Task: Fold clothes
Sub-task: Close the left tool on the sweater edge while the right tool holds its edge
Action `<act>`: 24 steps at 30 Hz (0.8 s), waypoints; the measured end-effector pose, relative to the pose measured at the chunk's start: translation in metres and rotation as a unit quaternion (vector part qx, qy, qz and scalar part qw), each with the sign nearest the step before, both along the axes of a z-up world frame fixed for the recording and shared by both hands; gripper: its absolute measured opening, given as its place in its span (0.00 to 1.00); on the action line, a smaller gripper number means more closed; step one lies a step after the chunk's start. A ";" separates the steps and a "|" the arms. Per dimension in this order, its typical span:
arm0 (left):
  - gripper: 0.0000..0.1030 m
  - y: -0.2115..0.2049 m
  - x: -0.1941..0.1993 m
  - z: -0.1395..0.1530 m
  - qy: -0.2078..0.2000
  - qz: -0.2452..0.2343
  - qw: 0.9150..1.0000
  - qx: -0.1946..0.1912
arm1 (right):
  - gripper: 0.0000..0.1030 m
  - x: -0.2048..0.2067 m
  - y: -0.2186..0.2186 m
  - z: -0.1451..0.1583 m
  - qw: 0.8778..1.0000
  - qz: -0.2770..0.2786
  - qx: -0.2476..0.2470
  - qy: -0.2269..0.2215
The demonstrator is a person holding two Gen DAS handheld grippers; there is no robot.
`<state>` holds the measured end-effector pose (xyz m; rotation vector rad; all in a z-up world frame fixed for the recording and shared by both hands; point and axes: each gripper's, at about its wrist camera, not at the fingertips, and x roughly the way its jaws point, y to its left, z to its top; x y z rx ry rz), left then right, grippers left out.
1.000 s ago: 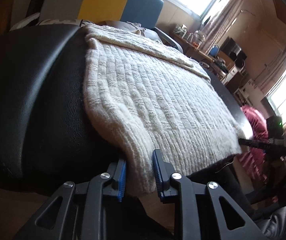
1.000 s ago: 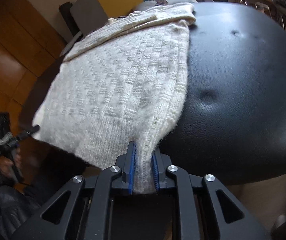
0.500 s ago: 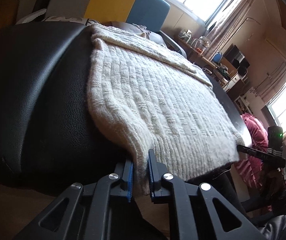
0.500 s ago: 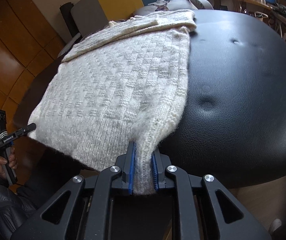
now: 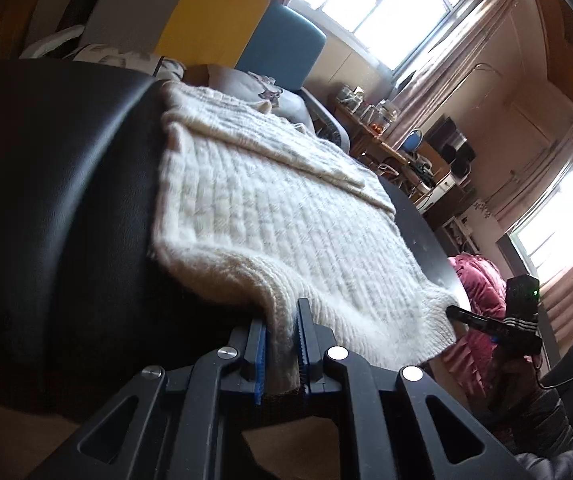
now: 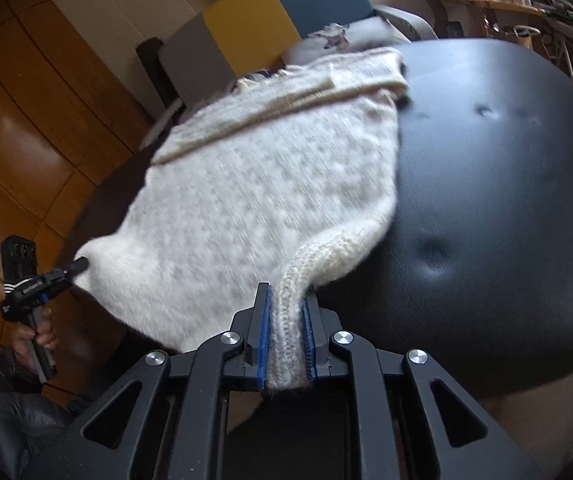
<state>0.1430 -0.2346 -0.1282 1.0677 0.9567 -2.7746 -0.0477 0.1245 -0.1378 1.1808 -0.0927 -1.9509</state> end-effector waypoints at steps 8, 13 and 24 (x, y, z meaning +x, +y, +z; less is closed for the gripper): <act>0.11 -0.029 -0.029 0.014 0.021 0.022 0.999 0.030 | 0.15 -0.025 -0.011 0.022 1.000 -0.010 -0.025 0.011; 0.11 -0.036 -0.055 0.006 -0.007 0.028 0.999 0.019 | 0.15 -0.053 -0.028 0.025 1.000 -0.021 -0.005 0.015; 0.13 -0.036 -0.026 -0.034 -0.064 0.022 0.997 0.039 | 0.41 -0.029 0.033 0.001 0.998 -0.017 0.004 -0.064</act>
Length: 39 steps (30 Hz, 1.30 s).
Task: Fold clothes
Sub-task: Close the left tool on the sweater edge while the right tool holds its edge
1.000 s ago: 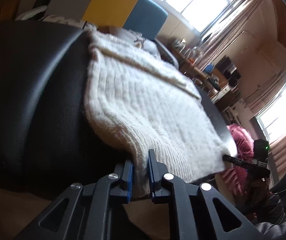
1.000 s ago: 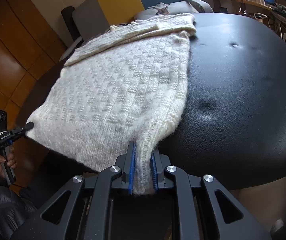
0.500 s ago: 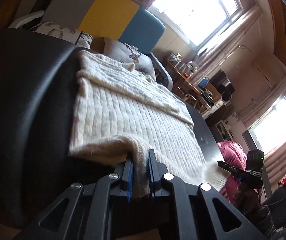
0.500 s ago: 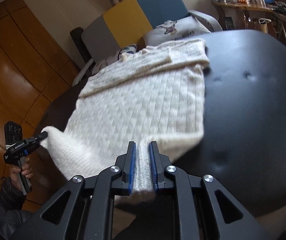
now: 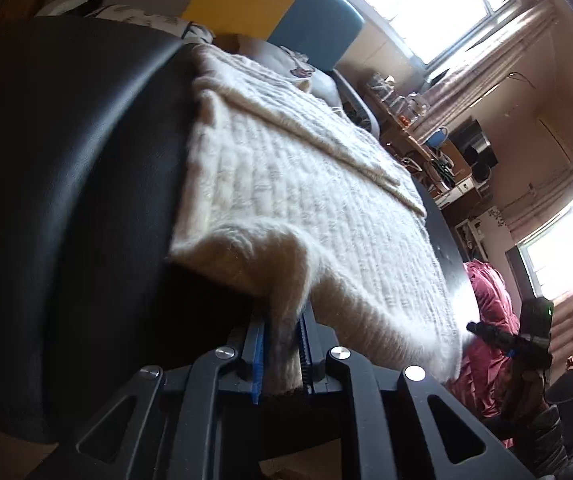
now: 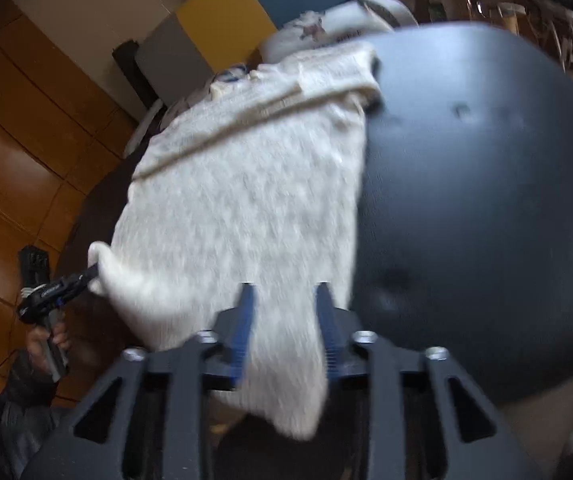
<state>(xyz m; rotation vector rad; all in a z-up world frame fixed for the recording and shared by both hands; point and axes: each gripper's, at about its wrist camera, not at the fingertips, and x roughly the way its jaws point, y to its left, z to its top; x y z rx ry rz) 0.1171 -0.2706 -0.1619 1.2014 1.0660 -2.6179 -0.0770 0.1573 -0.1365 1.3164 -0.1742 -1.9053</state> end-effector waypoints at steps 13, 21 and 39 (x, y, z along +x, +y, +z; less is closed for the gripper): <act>0.14 0.022 0.010 -0.003 -0.031 -0.003 0.999 -0.023 | 0.72 0.011 0.007 -0.038 0.993 0.034 -0.103 -0.047; 0.13 0.024 0.014 -0.005 -0.035 -0.005 0.999 -0.017 | 0.73 0.022 -0.009 -0.029 0.997 0.064 -0.046 -0.018; 0.11 0.020 0.014 0.029 0.056 -0.007 0.998 -0.037 | 0.07 0.010 -0.024 0.010 0.997 0.018 -0.063 0.036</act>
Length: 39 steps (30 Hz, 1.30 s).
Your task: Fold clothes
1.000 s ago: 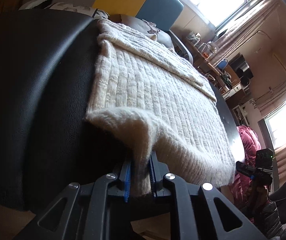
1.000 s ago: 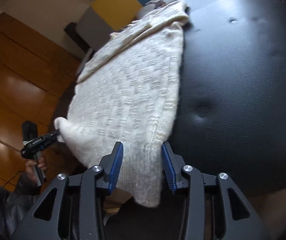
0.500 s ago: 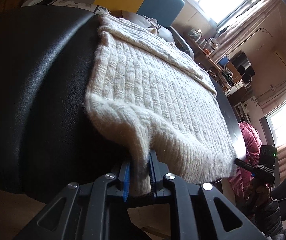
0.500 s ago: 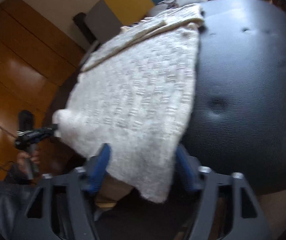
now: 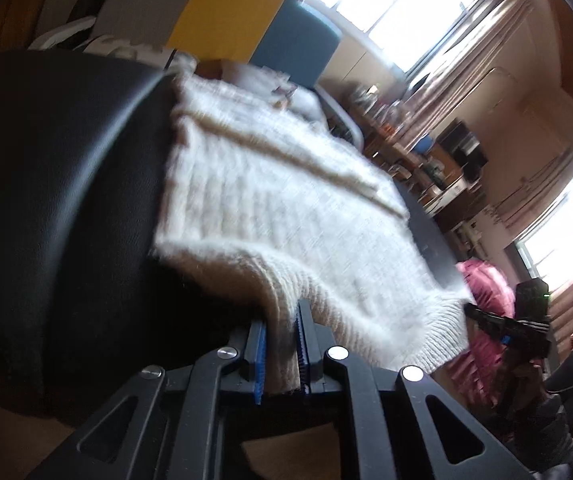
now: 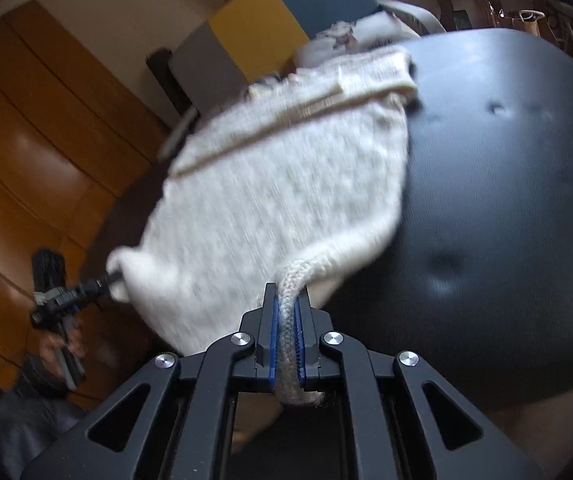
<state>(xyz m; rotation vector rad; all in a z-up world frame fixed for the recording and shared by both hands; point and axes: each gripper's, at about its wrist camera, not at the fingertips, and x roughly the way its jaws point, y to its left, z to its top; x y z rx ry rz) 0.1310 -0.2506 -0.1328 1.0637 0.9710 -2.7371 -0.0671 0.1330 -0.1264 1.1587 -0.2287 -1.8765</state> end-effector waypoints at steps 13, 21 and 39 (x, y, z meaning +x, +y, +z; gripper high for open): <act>0.10 -0.037 -0.054 0.040 0.058 0.006 0.998 0.022 | 0.06 -0.072 -0.038 0.048 0.997 -0.021 -0.058 0.040; 0.10 -0.063 -0.103 0.050 0.055 0.007 0.998 0.004 | 0.06 -0.129 -0.068 0.045 0.997 -0.048 -0.049 0.027; 0.09 -0.133 -0.195 0.045 0.052 0.029 0.998 0.009 | 0.06 -0.231 -0.139 0.031 0.998 -0.068 0.008 0.016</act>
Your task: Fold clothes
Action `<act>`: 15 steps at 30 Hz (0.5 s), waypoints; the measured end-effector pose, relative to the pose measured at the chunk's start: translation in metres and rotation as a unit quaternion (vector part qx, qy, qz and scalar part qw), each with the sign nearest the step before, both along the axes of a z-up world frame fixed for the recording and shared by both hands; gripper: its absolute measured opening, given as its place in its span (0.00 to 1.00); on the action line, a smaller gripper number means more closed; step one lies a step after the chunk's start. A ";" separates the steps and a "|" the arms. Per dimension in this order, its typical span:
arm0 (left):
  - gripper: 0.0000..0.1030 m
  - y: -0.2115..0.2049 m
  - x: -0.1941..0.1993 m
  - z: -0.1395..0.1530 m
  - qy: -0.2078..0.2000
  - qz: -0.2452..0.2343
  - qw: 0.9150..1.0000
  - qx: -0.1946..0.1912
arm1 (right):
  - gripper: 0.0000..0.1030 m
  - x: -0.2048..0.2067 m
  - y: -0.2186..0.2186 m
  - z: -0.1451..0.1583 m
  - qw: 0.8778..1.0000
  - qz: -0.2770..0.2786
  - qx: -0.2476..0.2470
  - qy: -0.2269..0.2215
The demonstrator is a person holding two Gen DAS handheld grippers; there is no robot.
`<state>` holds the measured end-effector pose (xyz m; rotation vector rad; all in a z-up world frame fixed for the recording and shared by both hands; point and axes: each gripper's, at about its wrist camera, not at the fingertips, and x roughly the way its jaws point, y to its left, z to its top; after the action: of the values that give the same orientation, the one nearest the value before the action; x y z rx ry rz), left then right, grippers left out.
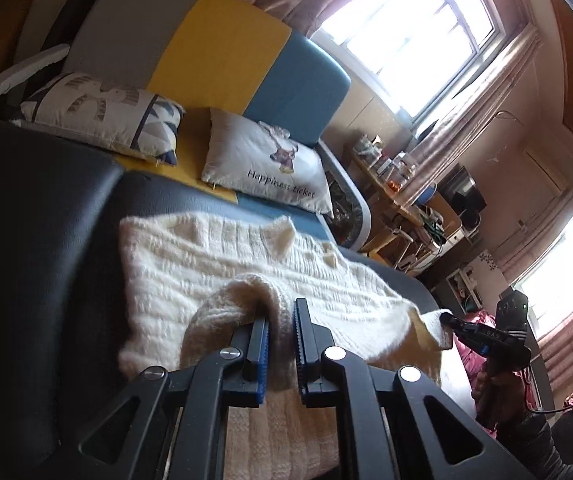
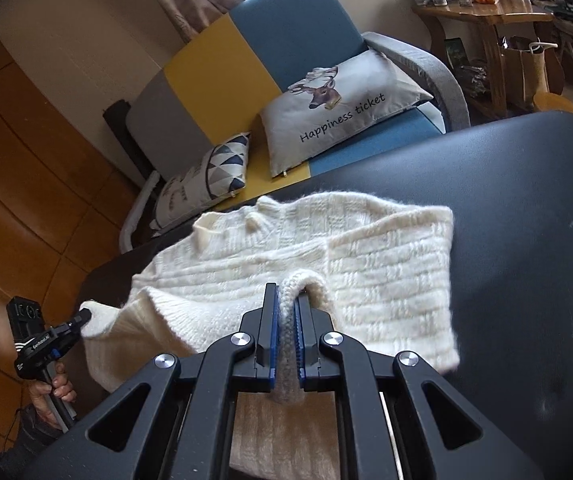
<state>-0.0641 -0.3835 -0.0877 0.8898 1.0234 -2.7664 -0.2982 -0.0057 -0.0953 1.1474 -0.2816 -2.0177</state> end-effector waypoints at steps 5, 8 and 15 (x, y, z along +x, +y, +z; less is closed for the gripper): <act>0.09 -0.016 -0.016 0.007 0.008 0.006 1.000 0.000 | 0.06 -0.019 0.002 0.007 1.000 -0.017 -0.011 0.006; 0.09 -0.027 -0.036 0.002 -0.003 0.007 1.000 0.007 | 0.06 -0.036 -0.007 0.000 1.000 -0.025 0.001 -0.004; 0.18 -0.058 -0.080 -0.053 -0.104 0.026 0.991 0.084 | 0.10 -0.066 -0.026 -0.041 0.997 -0.041 0.029 -0.066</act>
<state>-0.1445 -0.4413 -0.1403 1.1269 1.2345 -2.5086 -0.3646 -0.0320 -0.1360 1.3282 -0.3438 -2.0359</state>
